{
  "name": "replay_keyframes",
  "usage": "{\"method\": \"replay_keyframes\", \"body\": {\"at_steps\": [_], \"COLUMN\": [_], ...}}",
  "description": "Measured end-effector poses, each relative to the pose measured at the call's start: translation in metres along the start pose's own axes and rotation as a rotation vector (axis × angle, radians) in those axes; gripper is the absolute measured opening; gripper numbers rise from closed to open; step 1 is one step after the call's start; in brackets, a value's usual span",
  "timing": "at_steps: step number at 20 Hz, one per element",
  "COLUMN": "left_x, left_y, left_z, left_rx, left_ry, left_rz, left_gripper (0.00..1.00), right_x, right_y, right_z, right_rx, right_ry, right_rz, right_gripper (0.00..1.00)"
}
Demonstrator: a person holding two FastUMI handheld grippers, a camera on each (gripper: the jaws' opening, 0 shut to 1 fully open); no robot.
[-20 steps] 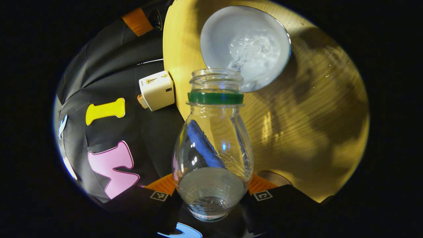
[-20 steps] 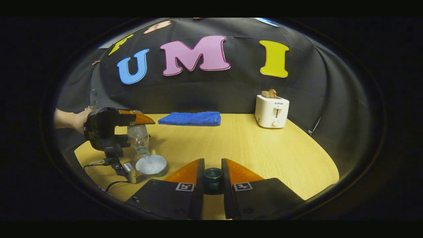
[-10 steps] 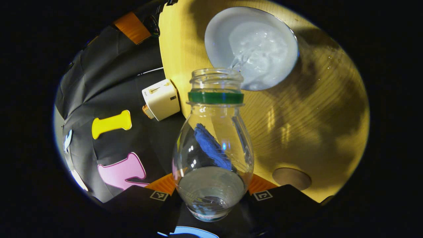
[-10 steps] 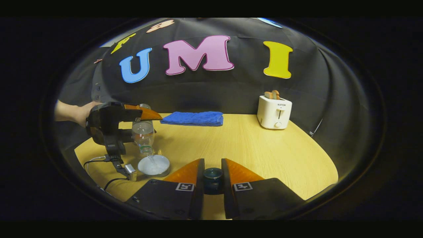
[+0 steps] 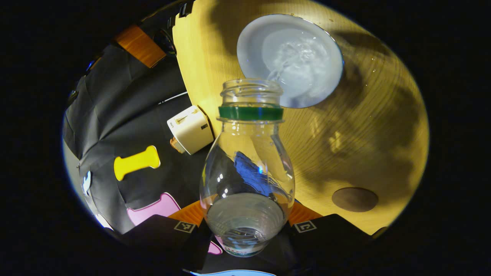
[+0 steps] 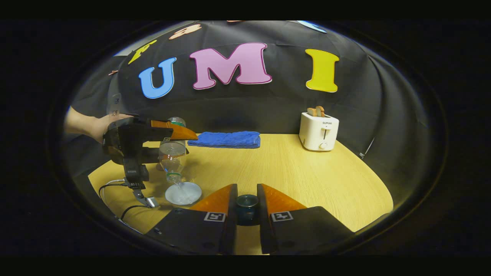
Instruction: Open the teacup lid with one hand, grasp the water bottle and pour water into the teacup with the other hand; after pouring, place the water bottle on the coaster and then close the teacup lid.
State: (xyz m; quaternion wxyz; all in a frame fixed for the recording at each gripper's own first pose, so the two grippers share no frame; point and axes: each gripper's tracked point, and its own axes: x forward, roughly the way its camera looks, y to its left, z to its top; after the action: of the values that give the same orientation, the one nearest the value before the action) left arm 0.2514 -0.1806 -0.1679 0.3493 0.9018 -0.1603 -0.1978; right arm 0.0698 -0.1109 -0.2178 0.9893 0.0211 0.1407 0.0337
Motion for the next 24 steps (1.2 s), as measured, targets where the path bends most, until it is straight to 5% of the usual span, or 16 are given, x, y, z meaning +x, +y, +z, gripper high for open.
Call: {"method": "replay_keyframes", "body": {"at_steps": [8,24], "left_x": [0.005,0.006], "left_y": [0.018,0.02], "left_z": [-0.009,-0.006], "left_rx": [0.098,0.108], "left_ry": [-0.02,-0.013], "left_rz": [0.025,0.001], "left_gripper": [0.78,0.78], "right_x": [-0.004,-0.005], "right_y": [0.001,-0.005], "right_z": [0.0,0.003], "right_rx": [-0.009,-0.007], "right_ry": [-0.004,-0.008], "right_rz": [0.011,0.011], "right_gripper": [0.28,0.26]}}
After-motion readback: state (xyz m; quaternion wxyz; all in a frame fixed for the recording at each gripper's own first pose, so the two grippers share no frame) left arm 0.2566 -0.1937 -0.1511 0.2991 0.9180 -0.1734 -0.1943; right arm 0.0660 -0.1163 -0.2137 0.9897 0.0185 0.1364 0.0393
